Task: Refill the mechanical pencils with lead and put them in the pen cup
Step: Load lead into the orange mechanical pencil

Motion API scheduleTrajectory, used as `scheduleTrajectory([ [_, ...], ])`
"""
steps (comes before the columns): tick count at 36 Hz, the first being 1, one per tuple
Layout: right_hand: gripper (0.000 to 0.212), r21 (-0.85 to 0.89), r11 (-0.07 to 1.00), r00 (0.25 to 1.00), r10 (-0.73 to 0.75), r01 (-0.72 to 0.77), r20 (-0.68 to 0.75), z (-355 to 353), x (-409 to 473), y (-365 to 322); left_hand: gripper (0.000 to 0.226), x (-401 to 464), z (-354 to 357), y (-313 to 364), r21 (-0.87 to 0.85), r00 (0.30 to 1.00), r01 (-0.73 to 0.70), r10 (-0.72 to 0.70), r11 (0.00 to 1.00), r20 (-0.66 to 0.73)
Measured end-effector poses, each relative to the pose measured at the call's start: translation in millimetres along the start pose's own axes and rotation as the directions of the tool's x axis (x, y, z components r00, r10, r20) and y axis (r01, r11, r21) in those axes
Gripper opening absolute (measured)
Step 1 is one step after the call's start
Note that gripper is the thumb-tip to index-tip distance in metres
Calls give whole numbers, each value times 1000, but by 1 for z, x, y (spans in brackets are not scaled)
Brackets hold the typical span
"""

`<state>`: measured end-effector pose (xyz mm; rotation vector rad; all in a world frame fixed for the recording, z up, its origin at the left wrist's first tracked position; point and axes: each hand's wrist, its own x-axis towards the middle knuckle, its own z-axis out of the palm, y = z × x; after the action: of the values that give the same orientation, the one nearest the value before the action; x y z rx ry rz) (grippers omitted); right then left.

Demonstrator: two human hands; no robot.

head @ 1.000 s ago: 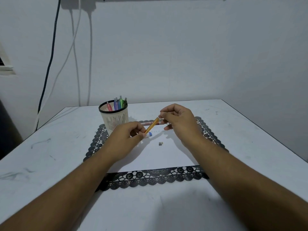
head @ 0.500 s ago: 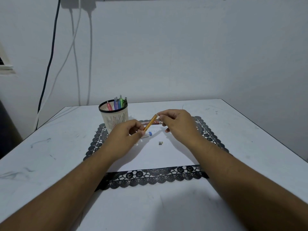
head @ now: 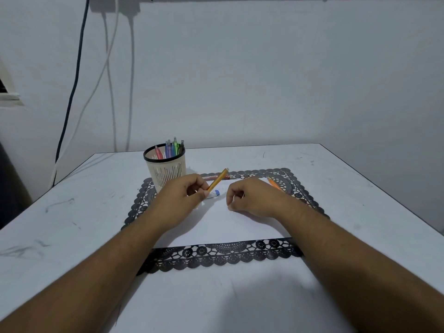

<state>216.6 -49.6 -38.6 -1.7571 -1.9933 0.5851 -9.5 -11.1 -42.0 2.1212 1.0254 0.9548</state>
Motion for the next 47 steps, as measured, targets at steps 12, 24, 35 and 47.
scheduleTrajectory([
  [12,6,-89,994,998,-56,57,11,-1,1,-1,13,-1,0,-1,73,999,3,-5,997,35],
  [24,11,-355,925,991,-123,132,47,3,3,-4,11,-1,0,1,116,998,-1,-7,993,69],
  [35,12,164,972,953,-118,169,-280,-6,4,1,15,0,-2,-1,69,999,7,-10,998,49],
  [47,6,772,576,923,74,268,-376,-7,4,-9,15,0,-3,-3,60,1000,-9,8,998,21],
])
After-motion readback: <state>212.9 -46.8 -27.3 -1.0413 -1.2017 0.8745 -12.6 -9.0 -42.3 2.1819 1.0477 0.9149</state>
